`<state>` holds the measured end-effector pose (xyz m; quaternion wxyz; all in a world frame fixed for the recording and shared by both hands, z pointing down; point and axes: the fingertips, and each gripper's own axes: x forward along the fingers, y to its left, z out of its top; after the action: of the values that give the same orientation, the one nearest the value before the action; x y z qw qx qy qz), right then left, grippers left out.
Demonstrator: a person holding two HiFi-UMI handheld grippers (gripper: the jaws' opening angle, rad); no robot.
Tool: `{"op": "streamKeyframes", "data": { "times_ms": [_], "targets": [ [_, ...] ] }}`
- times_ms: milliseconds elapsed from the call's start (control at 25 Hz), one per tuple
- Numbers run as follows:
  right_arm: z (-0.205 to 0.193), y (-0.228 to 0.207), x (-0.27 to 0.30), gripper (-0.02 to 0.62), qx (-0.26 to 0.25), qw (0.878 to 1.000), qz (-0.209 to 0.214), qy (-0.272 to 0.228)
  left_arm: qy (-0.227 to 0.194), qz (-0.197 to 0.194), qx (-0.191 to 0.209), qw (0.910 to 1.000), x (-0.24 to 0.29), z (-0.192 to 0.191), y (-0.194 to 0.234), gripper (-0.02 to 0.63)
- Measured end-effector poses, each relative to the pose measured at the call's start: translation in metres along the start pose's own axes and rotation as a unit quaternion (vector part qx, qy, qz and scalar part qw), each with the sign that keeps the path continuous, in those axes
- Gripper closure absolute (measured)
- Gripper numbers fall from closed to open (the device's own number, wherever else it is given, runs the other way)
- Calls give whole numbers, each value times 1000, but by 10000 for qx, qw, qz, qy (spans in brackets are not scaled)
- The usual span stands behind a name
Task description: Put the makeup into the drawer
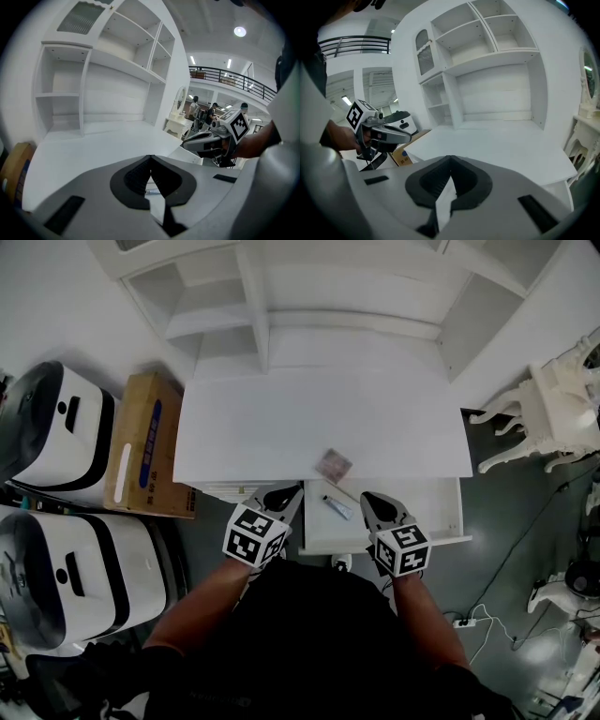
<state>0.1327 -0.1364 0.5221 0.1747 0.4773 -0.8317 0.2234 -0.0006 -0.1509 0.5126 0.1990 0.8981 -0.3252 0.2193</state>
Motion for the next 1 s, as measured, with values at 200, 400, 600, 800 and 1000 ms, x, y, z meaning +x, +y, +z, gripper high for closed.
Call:
{"op": "streamKeyframes", "data": {
  "times_ms": [200,400,600,800,1000],
  "targets": [
    [1,2,1,568,9,10000,77,-23,-2,3,10,10000,2,1,0,595],
    [1,4,2,568,-37,9999,109,6,41,-24,85,10000,3,1,-3,595],
    [-2,6,4,568,-39,9999,128,38,-15,-112,-73,9999,3,-1,-3,595],
    [-4,8,5,568,-48,9999,141,71,-58,-127,-157,9998,3,-3,-3,595],
    [-9,8,10,566,47,9997,165,160,139,-29,-171,9998,3,-14,1,595]
  ]
}}
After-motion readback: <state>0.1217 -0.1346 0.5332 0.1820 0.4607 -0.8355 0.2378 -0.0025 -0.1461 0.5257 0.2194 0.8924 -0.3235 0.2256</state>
